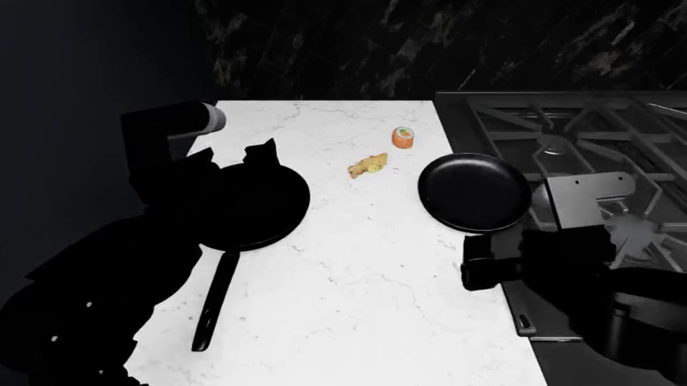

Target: Place both pans onto different burners. Then place the ginger and the sushi on different pans.

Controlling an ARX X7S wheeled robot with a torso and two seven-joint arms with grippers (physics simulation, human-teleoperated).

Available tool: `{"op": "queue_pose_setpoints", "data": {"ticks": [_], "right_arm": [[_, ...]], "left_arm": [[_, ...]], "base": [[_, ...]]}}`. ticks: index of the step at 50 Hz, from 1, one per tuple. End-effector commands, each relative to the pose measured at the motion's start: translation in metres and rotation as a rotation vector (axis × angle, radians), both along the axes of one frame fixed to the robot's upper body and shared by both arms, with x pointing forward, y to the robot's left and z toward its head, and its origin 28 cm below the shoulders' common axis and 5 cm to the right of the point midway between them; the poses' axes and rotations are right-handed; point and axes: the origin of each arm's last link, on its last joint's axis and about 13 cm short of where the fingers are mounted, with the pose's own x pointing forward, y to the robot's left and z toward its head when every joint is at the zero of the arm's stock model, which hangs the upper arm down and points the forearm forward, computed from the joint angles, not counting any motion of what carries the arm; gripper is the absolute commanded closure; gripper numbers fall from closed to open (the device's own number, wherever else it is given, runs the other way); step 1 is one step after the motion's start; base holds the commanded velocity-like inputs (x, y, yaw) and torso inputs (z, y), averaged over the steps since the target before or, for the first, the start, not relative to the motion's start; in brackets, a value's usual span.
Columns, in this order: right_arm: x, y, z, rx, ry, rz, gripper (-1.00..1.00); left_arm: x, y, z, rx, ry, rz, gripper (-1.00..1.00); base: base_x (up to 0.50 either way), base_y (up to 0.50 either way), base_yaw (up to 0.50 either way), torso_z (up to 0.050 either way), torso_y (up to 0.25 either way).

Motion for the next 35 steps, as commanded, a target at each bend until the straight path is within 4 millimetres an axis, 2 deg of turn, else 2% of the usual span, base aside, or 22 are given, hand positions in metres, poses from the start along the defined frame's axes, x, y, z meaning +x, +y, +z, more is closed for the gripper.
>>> {"op": "queue_pose_setpoints", "data": {"ticks": [1, 23, 34, 35], "right_arm": [[0.003, -0.002, -0.01, -0.007, 0.031, -0.006, -1.0], [0.02, 0.0, -0.025, -0.039, 0.109, 0.0, -1.0], [0.022, 0.0, -0.03, -0.035, 0.135, 0.023, -1.0], [0.022, 0.001, -0.031, -0.036, 0.136, 0.026, 1.0]], "left_arm": [[0.001, 0.001, -0.002, 0.001, 0.007, 0.003, -1.0], [0.002, -0.001, -0.009, 0.009, 0.025, -0.014, -1.0], [0.0, -0.003, -0.01, 0.021, 0.028, -0.021, -1.0], [0.0, -0.003, -0.01, 0.021, 0.028, -0.021, -1.0]], "base": [[0.0, 0.0, 0.0, 0.0, 0.0], [0.0, 0.0, 0.0, 0.0, 0.0], [0.0, 0.0, 0.0, 0.0, 0.0], [0.0, 0.0, 0.0, 0.0, 0.0]]}}
